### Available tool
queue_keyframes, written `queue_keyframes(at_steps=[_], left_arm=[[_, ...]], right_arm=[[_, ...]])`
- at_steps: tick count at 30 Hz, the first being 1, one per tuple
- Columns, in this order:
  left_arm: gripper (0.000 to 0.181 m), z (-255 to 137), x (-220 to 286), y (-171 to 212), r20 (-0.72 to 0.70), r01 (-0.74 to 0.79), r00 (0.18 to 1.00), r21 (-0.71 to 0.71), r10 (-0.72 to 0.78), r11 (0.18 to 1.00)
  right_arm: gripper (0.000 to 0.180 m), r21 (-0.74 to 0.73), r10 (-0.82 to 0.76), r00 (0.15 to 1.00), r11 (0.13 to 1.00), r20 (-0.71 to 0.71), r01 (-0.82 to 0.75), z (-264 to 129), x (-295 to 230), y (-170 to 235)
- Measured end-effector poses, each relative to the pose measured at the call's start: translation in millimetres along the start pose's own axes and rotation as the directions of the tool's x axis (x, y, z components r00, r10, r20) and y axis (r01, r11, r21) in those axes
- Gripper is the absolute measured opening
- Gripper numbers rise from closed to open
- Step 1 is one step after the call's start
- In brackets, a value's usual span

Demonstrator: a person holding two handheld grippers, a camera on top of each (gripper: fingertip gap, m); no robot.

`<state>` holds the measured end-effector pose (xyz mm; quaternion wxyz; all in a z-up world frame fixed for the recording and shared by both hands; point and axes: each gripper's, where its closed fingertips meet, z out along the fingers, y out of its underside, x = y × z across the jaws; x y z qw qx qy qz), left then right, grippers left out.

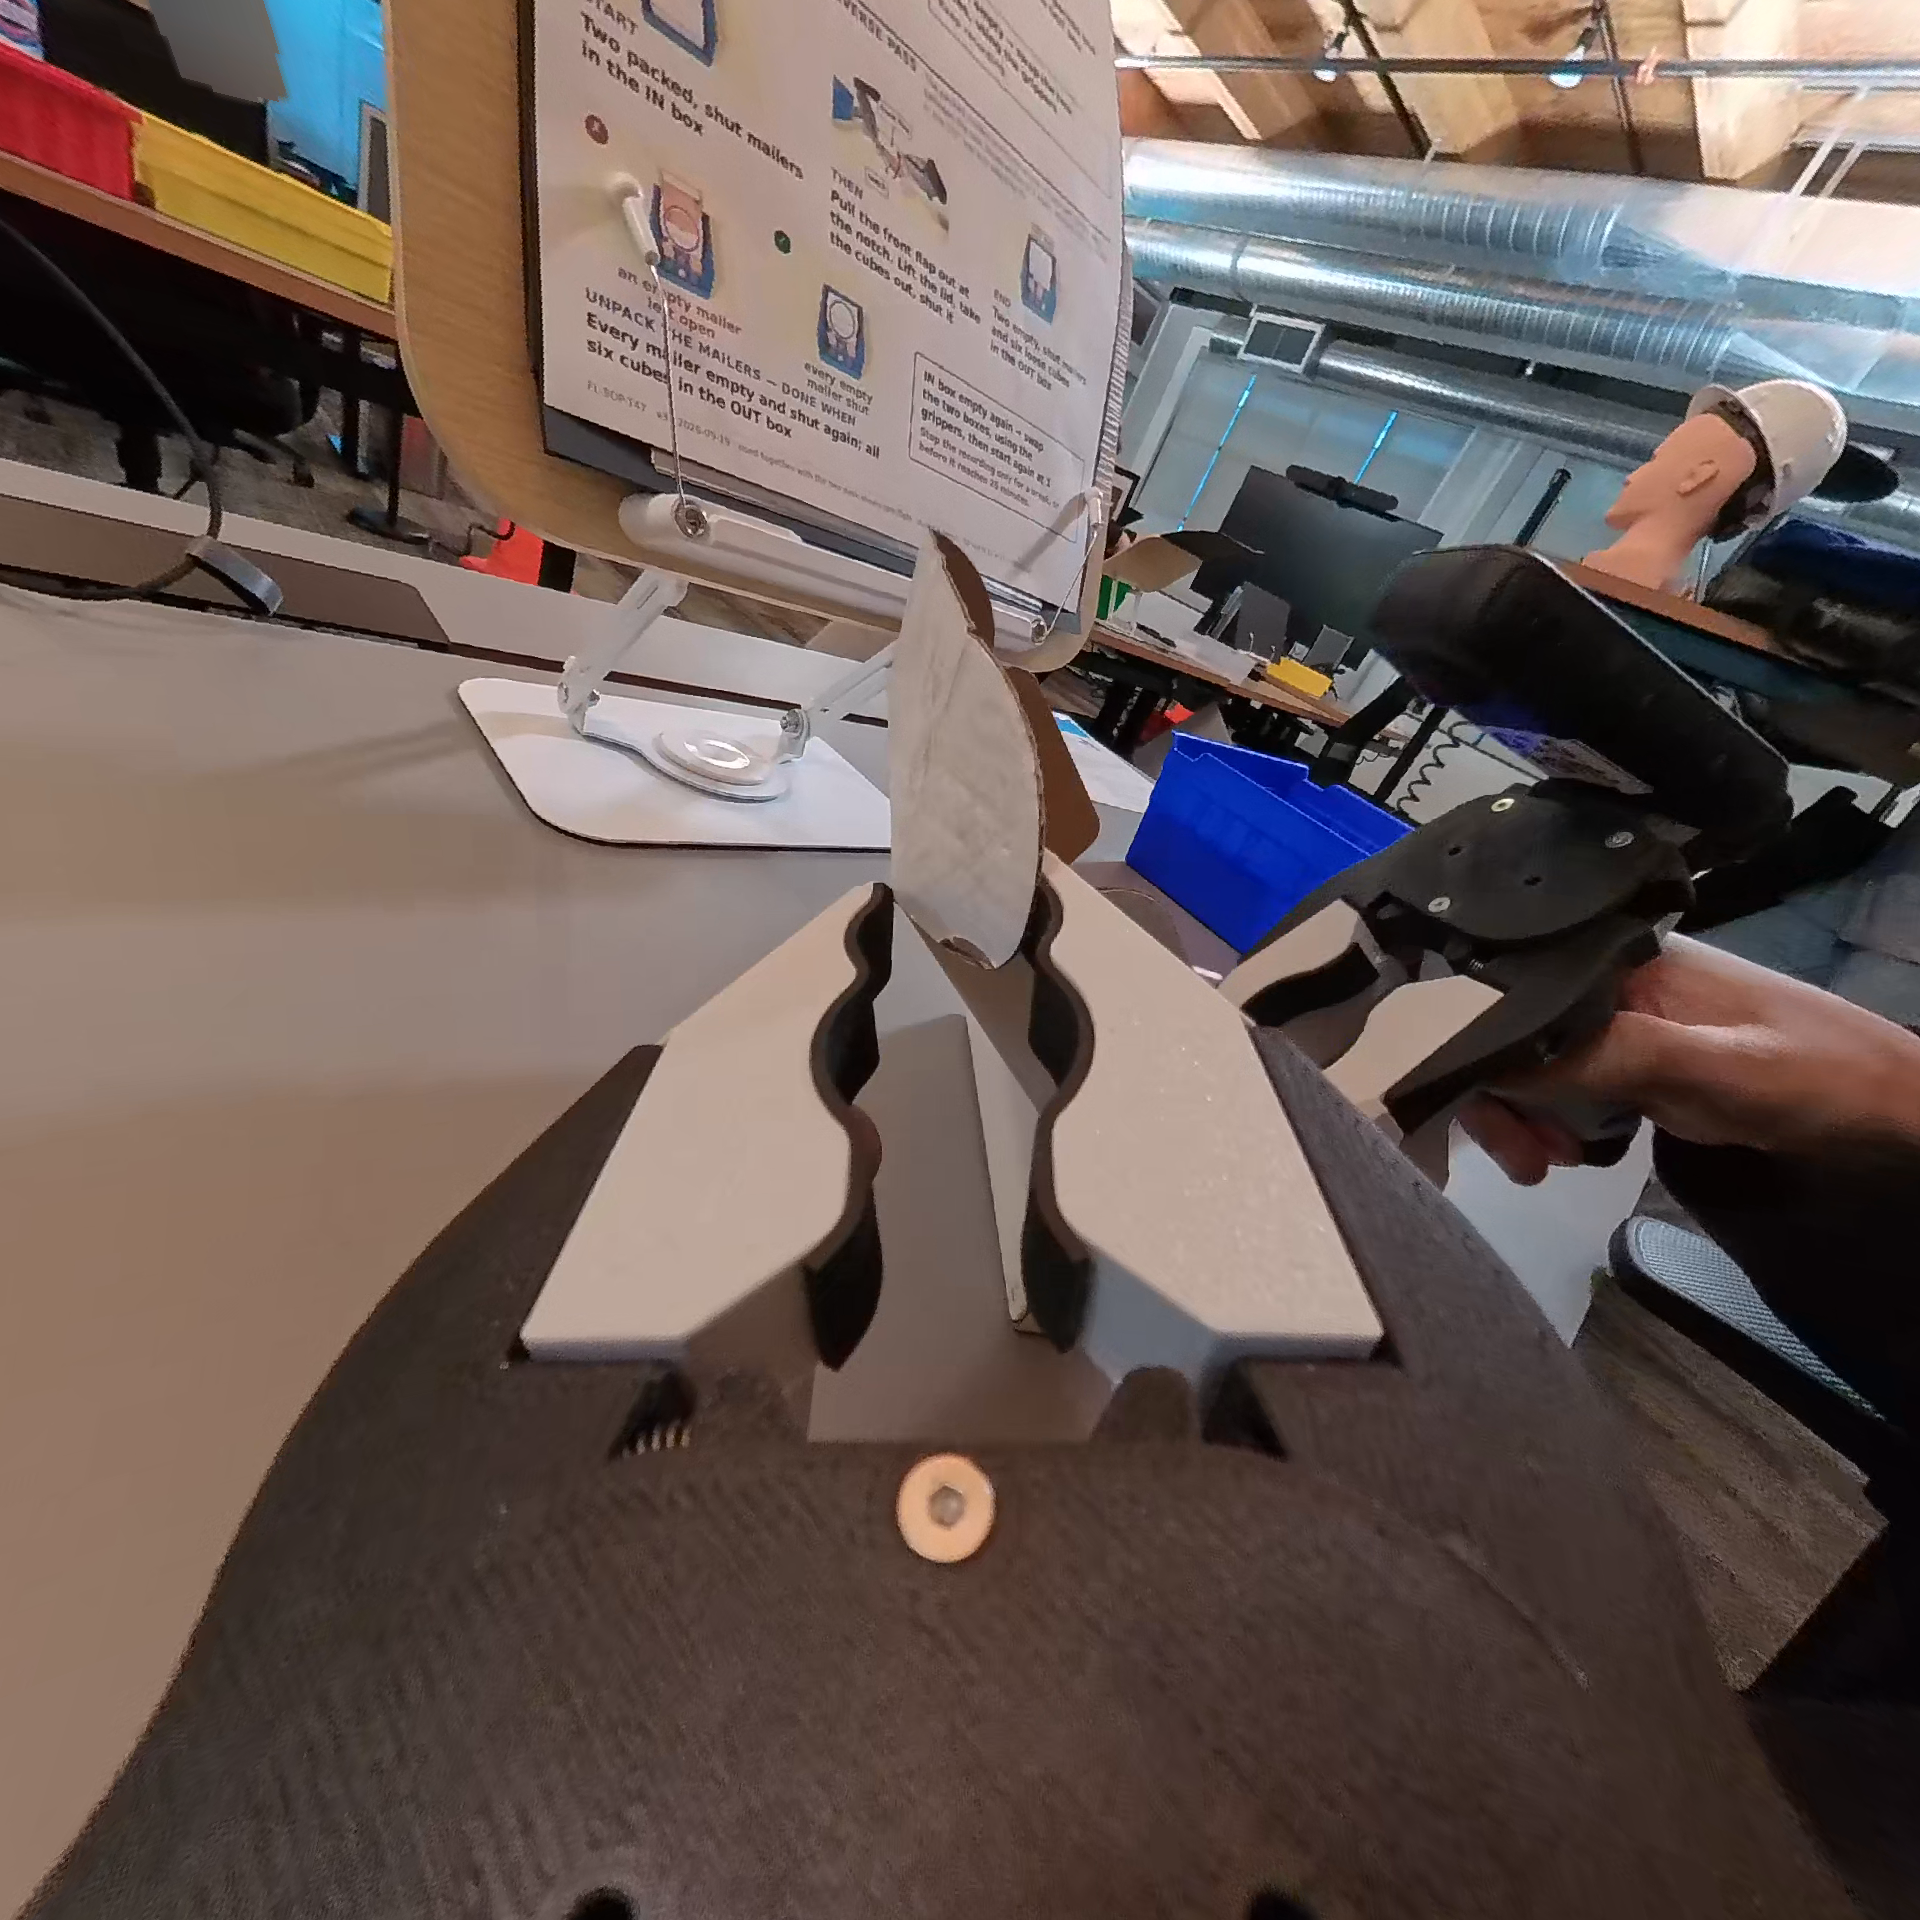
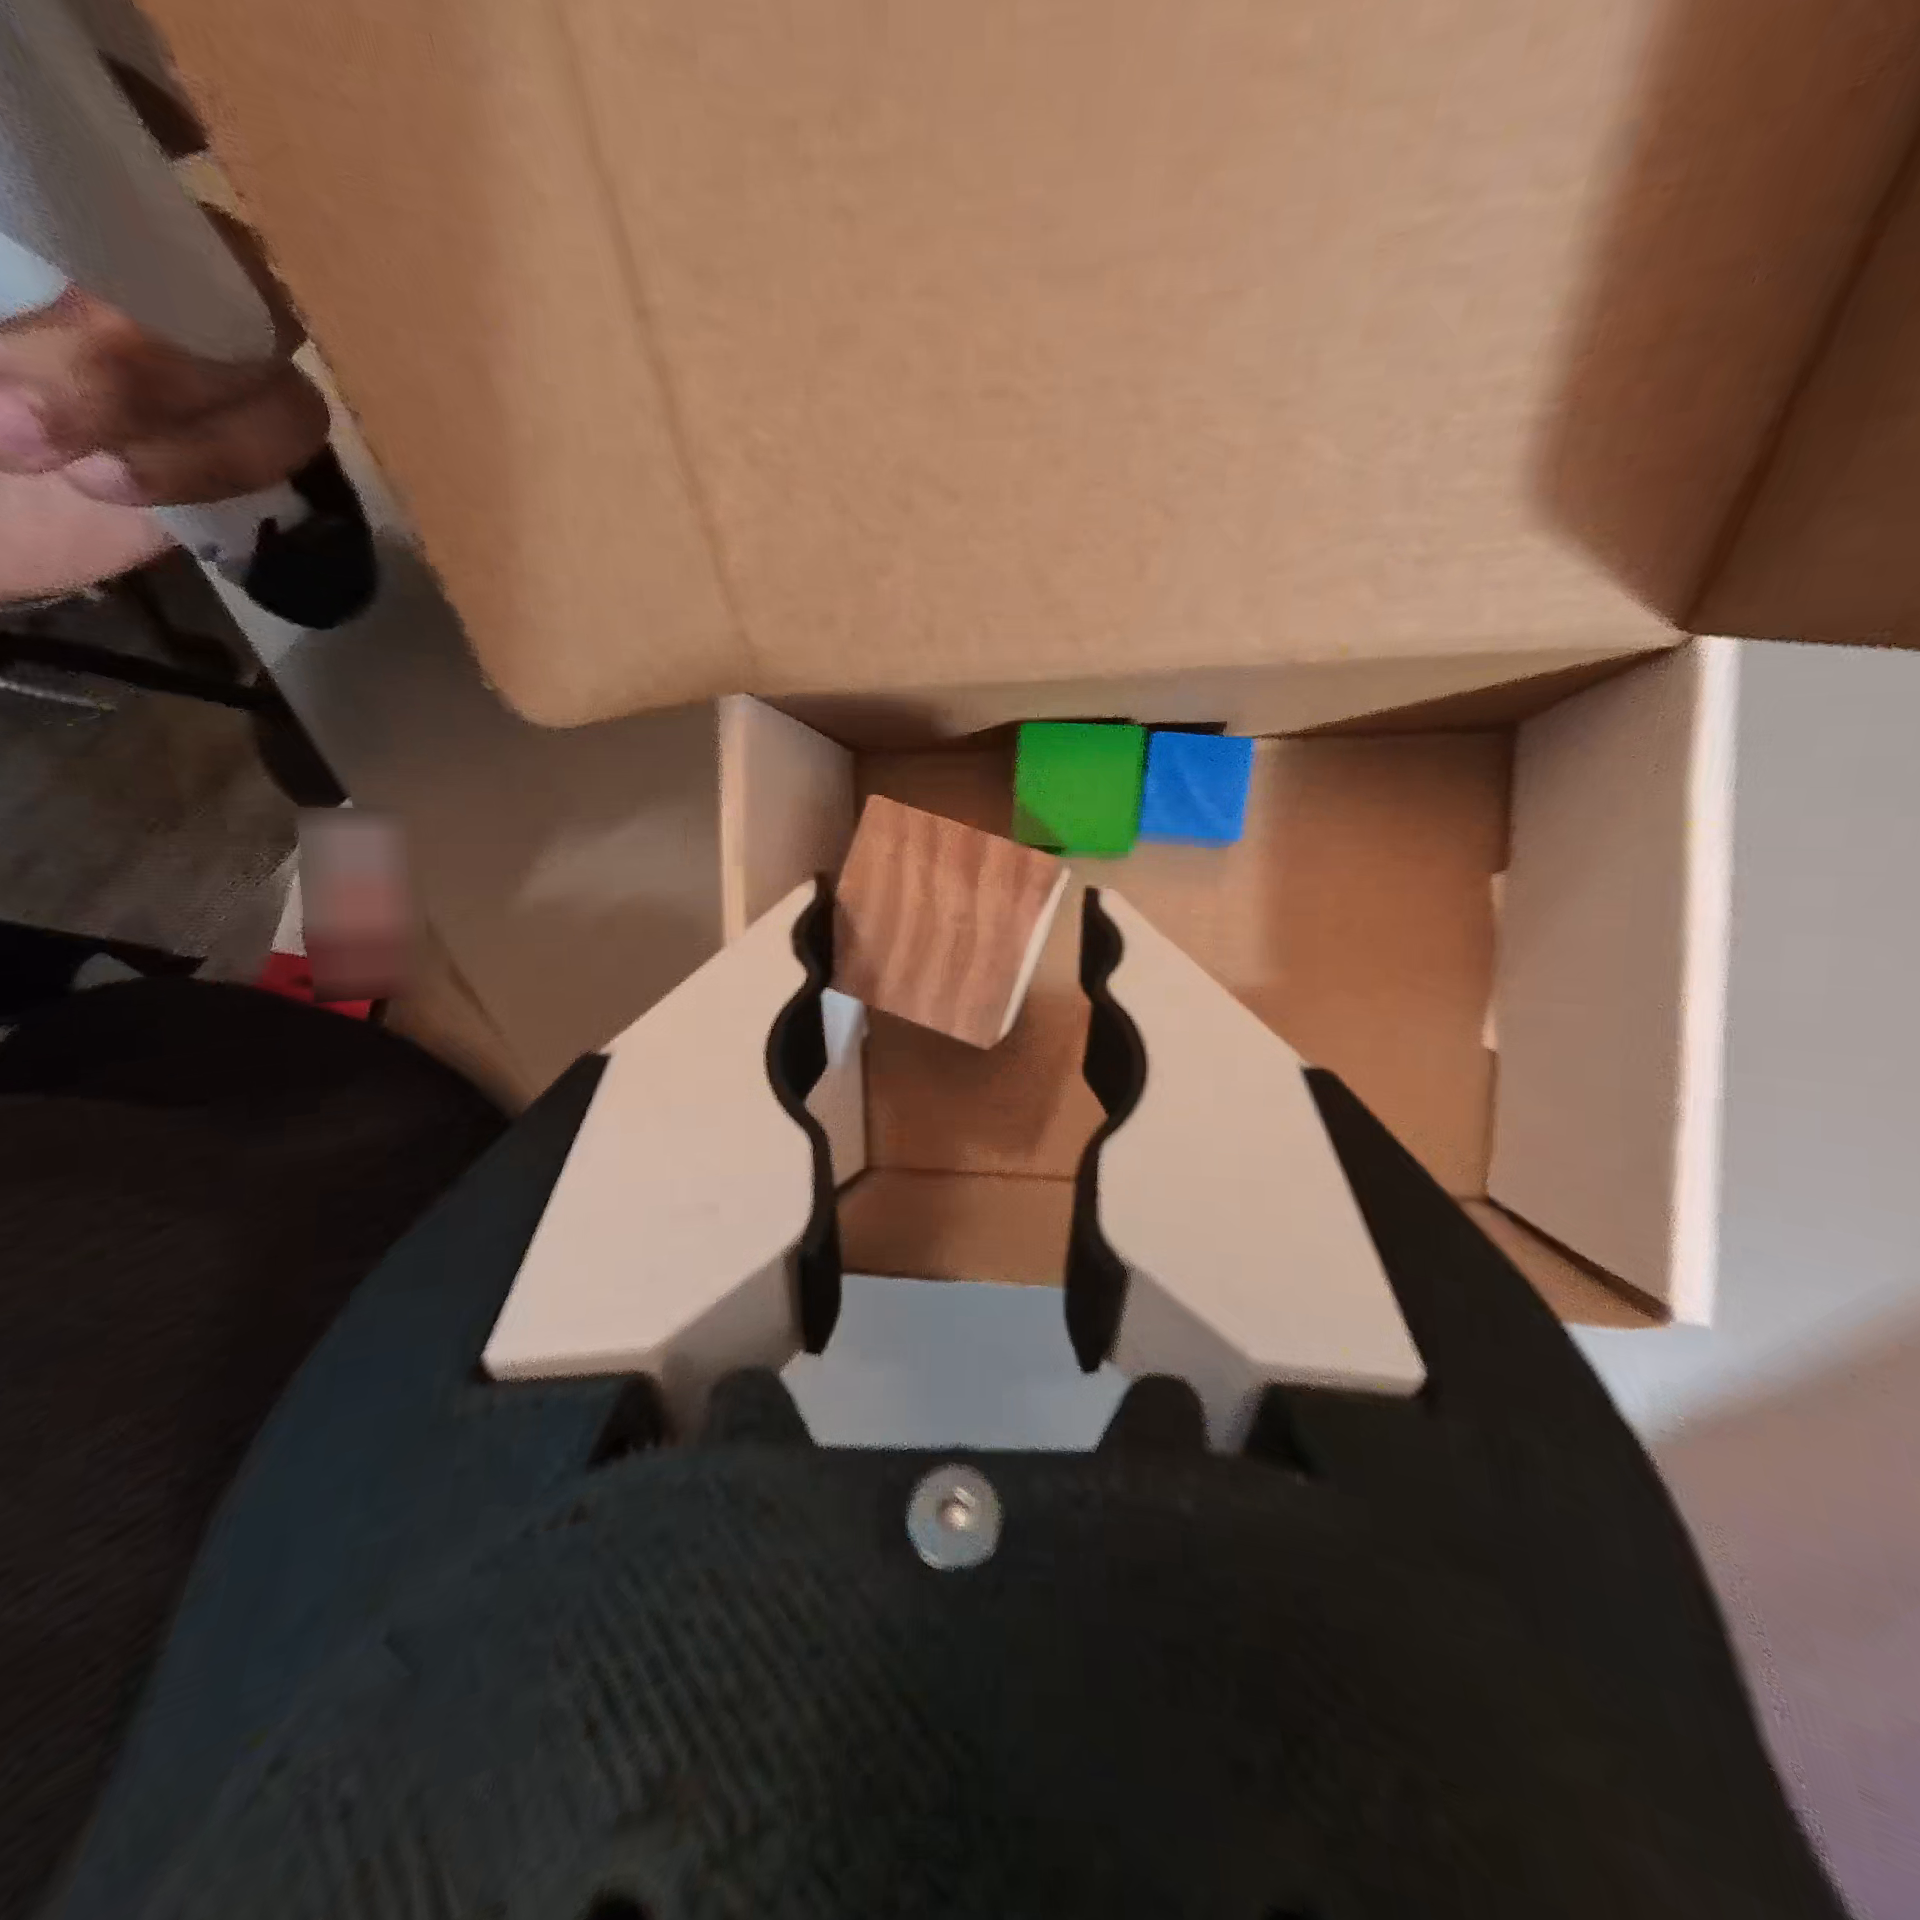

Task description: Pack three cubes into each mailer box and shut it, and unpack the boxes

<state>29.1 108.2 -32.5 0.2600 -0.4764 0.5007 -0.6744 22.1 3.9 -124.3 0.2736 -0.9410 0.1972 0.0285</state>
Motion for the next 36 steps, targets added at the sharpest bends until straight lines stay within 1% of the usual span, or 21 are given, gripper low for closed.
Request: queue_keyframes(at_steps=[2, 6, 8, 11, 13, 15, 17, 19, 20, 21, 23, 25, 27, 30, 33, 36], left_arm=[[0.023, 0, -1, 0, 0.001, -0.004, 1.000, 0.002, 0.004, 1.000], [0.023, 0, 1, 0, -0.002, -0.008, 1.000, 0.004, 0.008, 1.000], [0.023, 1, 2, 0, -0.001, -0.019, 1.000, 0.005, 0.019, 1.000], [0.023, 1, 2, -1, 0.003, -0.031, 1.000, 0.005, 0.031, 0.999], [0.023, 0, 2, -1, 0.006, -0.038, 0.999, 0.005, 0.038, 0.999], [0.022, 0, 2, -1, 0.009, -0.047, 0.999, 0.005, 0.047, 0.999], [0.022, -1, 1, -1, 0.010, -0.054, 0.999, 0.004, 0.054, 0.999], [0.022, -2, 1, -1, 0.014, -0.059, 0.998, 0.006, 0.059, 0.998], [0.022, -2, 0, -1, 0.016, -0.060, 0.998, 0.006, 0.060, 0.998], [0.022, -1, 0, -1, 0.017, -0.059, 0.998, 0.007, 0.059, 0.998], [0.022, -1, 0, -1, 0.018, -0.060, 0.998, 0.010, 0.060, 0.998], [0.022, -1, 1, -1, 0.019, -0.064, 0.998, 0.013, 0.064, 0.998], [0.022, 0, 2, -1, 0.020, -0.069, 0.997, 0.017, 0.068, 0.997], [0.022, 2, 3, -2, 0.024, -0.076, 0.997, 0.020, 0.076, 0.997], [0.022, 2, 4, -2, 0.027, -0.093, 0.995, 0.021, 0.092, 0.995], [0.022, 2, 5, -3, 0.028, -0.114, 0.993, 0.022, 0.113, 0.993]], right_arm=[[0.047, -0.009, -0.001, 1.000, 1.000, 0.023, 0.001, 3, -7, 0], [0.054, -0.038, -0.031, 0.999, 0.999, -0.017, 0.030, 7, -3, 5], [0.046, -0.028, -0.041, 0.999, 0.999, 0.004, 0.041, 7, -6, 5], [0.045, -0.036, -0.070, 0.998, 0.997, 0.004, 0.070, 3, -5, 8], [0.044, -0.020, -0.079, 0.997, 0.997, -0.012, 0.079, -8, 0, 5], [0.044, 0.055, -0.051, 0.999, 0.997, -0.004, 0.051, -36, 6, -5], [0.044, 0.152, -0.008, 1.000, 0.988, -0.025, 0.012, -81, 23, -15], [0.044, 0.250, 0.060, 0.991, 0.968, -0.123, -0.028, -138, 56, -15], [0.044, 0.294, 0.111, 0.976, 0.955, -0.188, -0.052, -168, 77, -8], [0.044, 0.332, 0.172, 0.952, 0.940, -0.254, -0.081, -197, 101, 3], [0.044, 0.386, 0.311, 0.877, 0.908, -0.366, -0.160, -245, 149, 39], [0.044, 0.402, 0.446, 0.778, 0.874, -0.443, -0.272, -269, 197, 88], [0.045, 0.391, 0.543, 0.707, 0.834, -0.453, -0.390, -264, 235, 134], [0.044, 0.331, 0.612, 0.678, 0.791, -0.408, -0.515, -228, 267, 177], [0.045, 0.265, 0.627, 0.672, 0.778, -0.395, -0.570, -195, 277, 196], [0.045, 0.203, 0.622, 0.670, 0.776, -0.406, -0.597, -177, 279, 206]])
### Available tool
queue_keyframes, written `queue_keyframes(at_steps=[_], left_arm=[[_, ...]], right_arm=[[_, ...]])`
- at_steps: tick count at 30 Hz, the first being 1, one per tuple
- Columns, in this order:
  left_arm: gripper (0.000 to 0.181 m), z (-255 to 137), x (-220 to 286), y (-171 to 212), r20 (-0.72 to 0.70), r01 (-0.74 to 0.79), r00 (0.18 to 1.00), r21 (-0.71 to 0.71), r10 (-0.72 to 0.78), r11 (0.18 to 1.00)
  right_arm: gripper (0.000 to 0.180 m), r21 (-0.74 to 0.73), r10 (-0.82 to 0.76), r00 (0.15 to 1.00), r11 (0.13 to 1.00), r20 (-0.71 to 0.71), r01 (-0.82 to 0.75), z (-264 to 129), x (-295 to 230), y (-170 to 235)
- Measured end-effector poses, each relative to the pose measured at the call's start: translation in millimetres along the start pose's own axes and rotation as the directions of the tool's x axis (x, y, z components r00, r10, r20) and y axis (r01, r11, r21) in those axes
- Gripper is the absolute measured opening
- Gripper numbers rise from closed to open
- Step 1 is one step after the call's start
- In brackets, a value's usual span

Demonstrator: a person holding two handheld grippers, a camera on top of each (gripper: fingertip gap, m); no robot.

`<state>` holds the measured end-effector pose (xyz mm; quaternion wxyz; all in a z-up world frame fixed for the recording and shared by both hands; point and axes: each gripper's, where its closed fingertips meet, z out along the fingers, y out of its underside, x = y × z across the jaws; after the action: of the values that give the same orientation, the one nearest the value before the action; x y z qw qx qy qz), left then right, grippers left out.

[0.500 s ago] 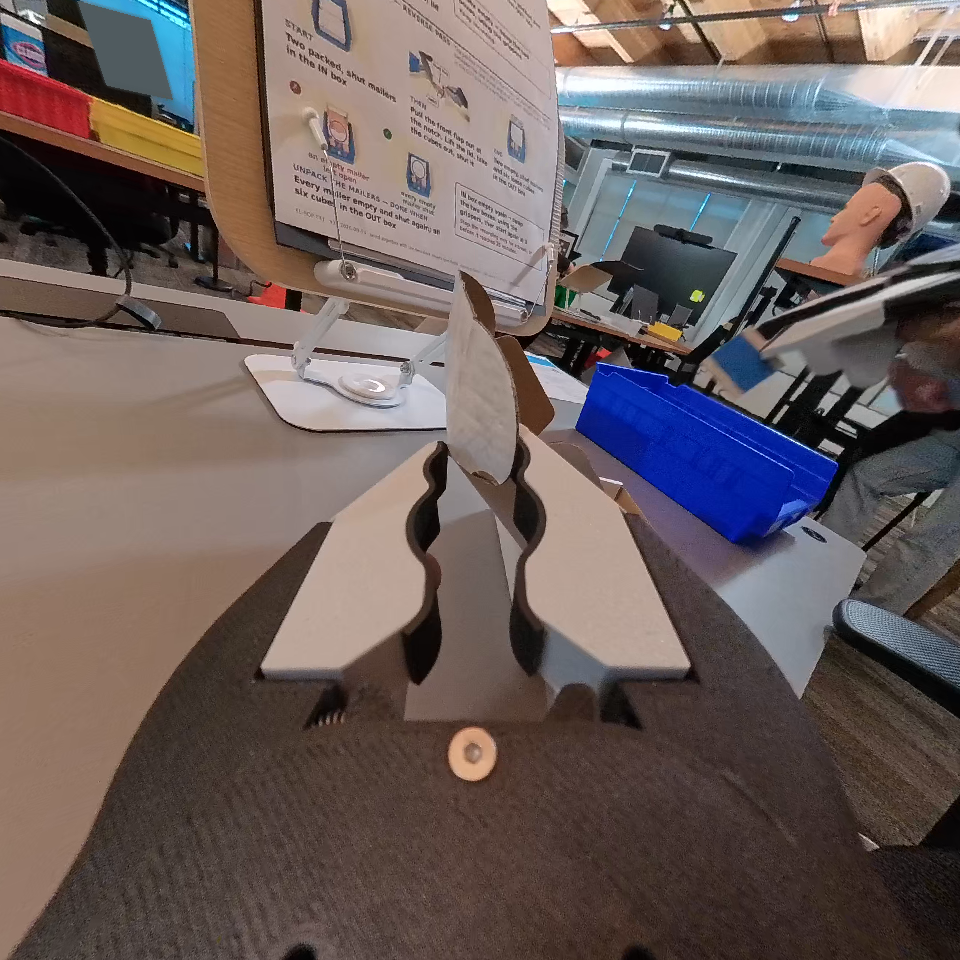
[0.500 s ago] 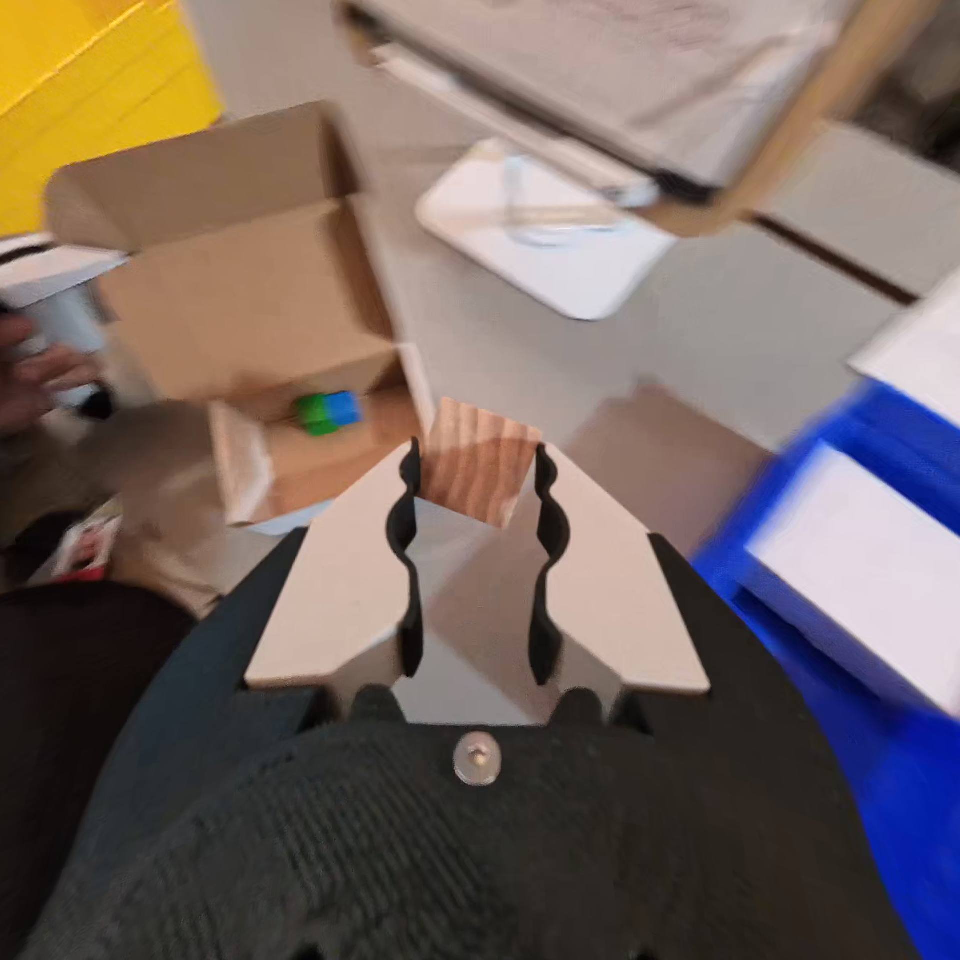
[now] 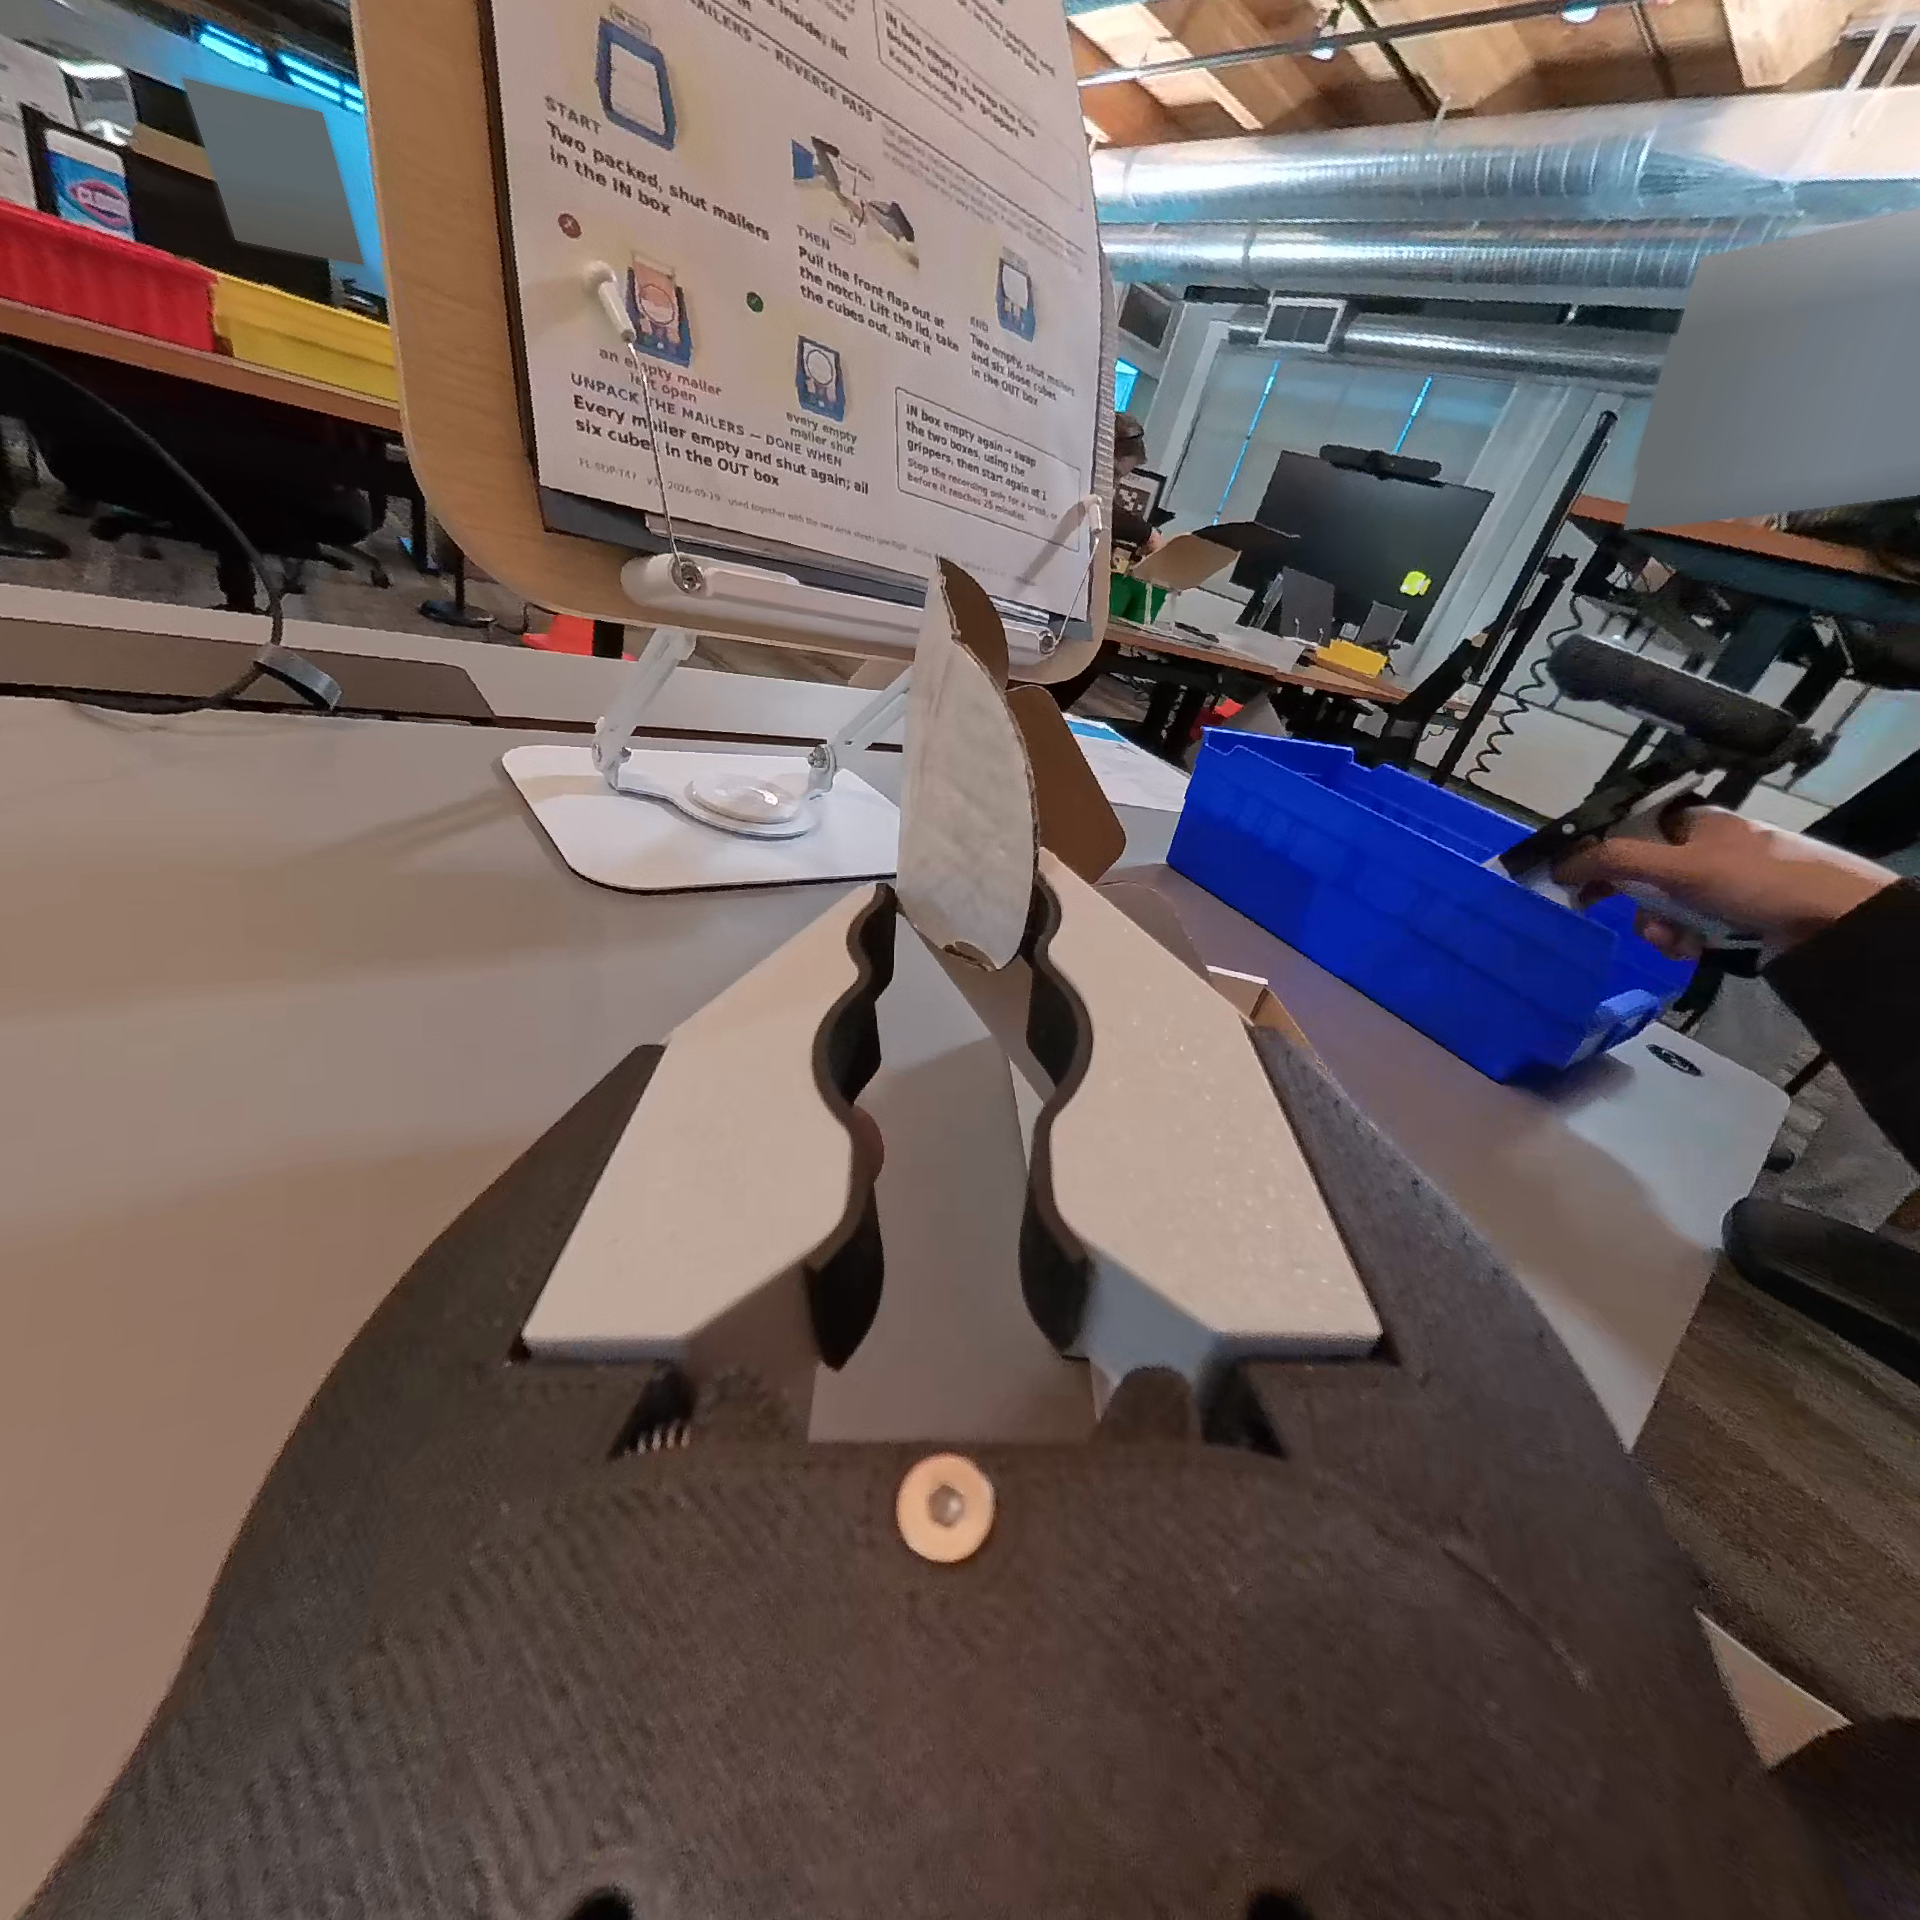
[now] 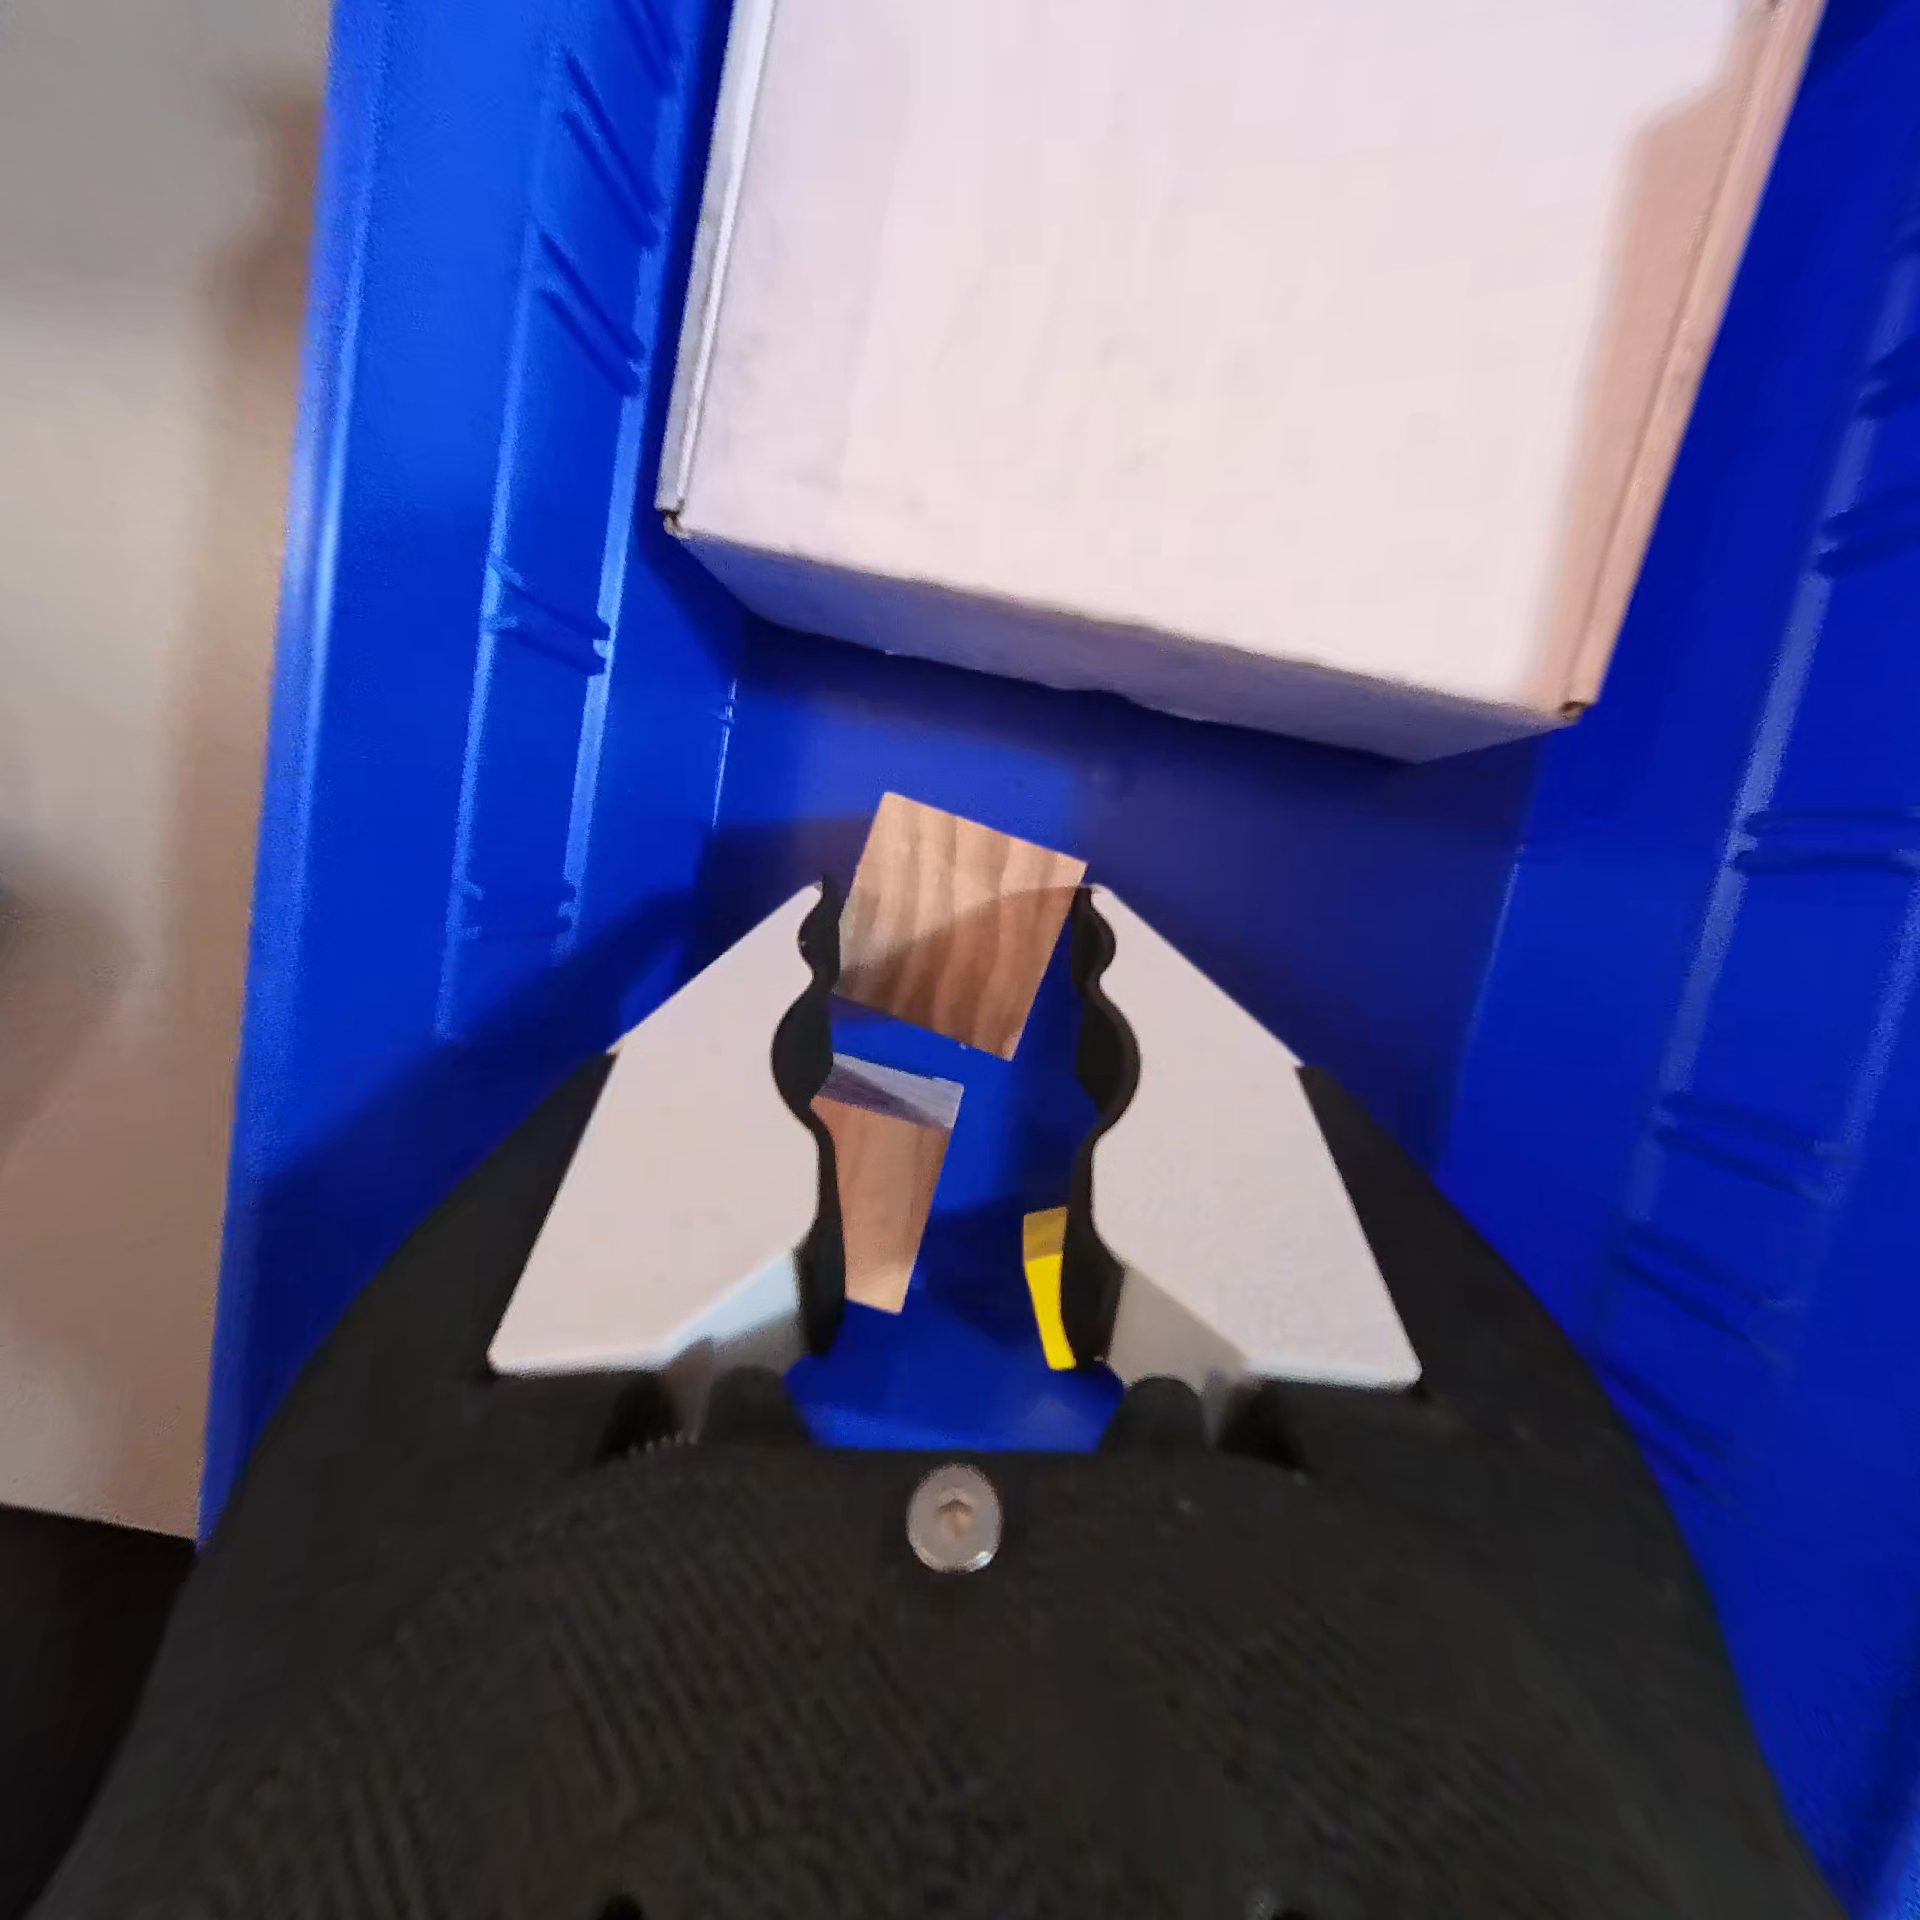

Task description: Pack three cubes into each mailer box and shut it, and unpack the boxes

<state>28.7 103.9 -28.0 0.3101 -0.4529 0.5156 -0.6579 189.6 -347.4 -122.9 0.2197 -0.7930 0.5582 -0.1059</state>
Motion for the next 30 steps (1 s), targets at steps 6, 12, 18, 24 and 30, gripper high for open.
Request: queue_keyframes(at_steps=[6, 12, 18, 24, 30], left_arm=[[0.021, -2, 0, 1, -0.003, -0.002, 1.000, -0.002, 0.002, 1.000], [0.022, -2, 1, 0, -0.004, -0.014, 1.000, 0.008, 0.014, 1.000], [0.022, -1, 1, 0, -0.009, -0.016, 1.000, 0.014, 0.016, 1.000], [0.022, -3, 5, -1, -0.016, -0.056, 0.998, 0.015, 0.057, 0.998], [0.022, -5, 6, -1, -0.021, -0.075, 0.997, 0.018, 0.075, 0.997]], right_arm=[[0.052, -0.017, -0.013, 0.999, 1.000, -0.029, 0.012, -1, -2, 0], [0.055, 0.339, -0.175, 0.982, 0.930, 0.071, 0.141, -89, -81, -65], [0.041, 0.514, -0.577, 0.664, 0.795, 0.475, 0.323, -109, -318, -37], [0.043, 0.228, -0.703, 0.591, 0.698, 0.394, 0.679, 18, -391, 31], [0.041, 0.217, -0.734, 0.620, 0.676, 0.276, 0.704, 31, -390, 16]])
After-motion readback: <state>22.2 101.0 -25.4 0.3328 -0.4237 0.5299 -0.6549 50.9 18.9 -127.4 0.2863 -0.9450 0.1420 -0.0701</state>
